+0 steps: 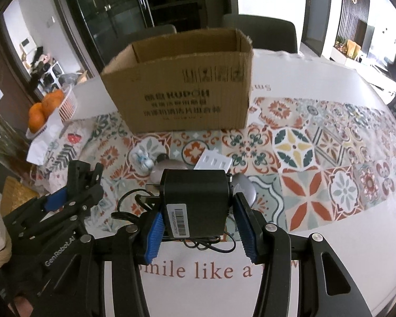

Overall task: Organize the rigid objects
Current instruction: 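Carry flashlight in left tool and adapter in right tool toward the box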

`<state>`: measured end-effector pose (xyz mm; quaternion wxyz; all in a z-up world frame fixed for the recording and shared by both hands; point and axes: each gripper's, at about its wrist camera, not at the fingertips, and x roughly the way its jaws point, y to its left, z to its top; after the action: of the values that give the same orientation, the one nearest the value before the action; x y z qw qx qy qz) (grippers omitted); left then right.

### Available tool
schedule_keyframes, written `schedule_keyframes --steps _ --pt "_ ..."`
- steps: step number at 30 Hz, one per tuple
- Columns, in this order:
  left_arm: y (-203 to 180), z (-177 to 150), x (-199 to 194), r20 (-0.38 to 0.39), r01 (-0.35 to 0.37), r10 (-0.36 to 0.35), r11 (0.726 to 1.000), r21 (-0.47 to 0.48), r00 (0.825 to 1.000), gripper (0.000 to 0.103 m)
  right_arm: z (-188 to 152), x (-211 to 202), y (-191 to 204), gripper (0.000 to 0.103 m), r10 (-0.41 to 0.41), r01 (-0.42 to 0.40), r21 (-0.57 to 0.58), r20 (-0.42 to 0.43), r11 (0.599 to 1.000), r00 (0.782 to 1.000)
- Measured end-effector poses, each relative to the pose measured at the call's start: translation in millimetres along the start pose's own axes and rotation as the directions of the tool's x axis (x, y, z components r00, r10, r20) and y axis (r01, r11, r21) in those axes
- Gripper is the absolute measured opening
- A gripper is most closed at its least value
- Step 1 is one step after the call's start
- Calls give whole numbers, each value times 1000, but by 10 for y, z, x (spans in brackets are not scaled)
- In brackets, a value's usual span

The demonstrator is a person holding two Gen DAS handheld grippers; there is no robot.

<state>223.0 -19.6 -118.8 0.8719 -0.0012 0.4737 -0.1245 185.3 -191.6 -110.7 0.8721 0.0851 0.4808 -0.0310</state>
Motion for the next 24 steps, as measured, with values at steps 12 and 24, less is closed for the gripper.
schedule_keyframes --steps 12,24 --pt "-108 283 -409 105 5 -6 1000 15 994 41 229 -360 -9 50 14 -13 -17 104 1000 994" --pt "-212 571 -639 172 18 -22 999 28 985 38 486 -632 -25 50 29 -22 -37 192 999 981"
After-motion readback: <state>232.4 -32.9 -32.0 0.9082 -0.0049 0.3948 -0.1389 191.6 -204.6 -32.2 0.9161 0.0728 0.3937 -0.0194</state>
